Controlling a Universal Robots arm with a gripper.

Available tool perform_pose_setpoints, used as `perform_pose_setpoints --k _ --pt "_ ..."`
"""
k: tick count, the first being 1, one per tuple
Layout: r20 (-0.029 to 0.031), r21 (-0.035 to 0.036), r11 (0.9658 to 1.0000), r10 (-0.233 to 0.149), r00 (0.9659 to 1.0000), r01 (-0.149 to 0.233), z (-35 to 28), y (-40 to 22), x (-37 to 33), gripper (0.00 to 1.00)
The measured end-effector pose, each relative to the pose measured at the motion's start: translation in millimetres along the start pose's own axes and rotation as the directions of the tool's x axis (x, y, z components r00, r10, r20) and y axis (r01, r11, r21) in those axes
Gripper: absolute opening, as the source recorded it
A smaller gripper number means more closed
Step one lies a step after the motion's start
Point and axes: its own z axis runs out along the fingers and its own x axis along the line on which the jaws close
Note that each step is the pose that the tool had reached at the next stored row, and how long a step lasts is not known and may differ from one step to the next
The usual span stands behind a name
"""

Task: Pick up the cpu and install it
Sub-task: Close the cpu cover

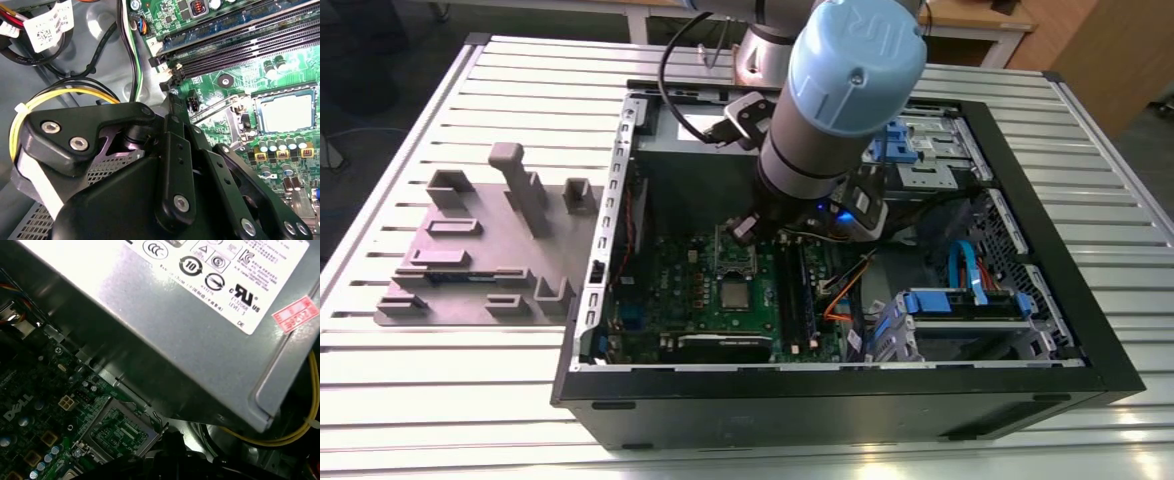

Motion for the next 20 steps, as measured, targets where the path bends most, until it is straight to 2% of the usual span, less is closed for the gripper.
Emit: perform_pose_setpoints --k 13,20 --pt "0.0000 0.0000 1.0000 0.000 1.0000 0.000 -8.4 2.4 -0.4 0.11" --pt "-0.0009 0.0011 1.0000 0.000 1.0000 0.000 -10.9 4.1 0.8 0.11"
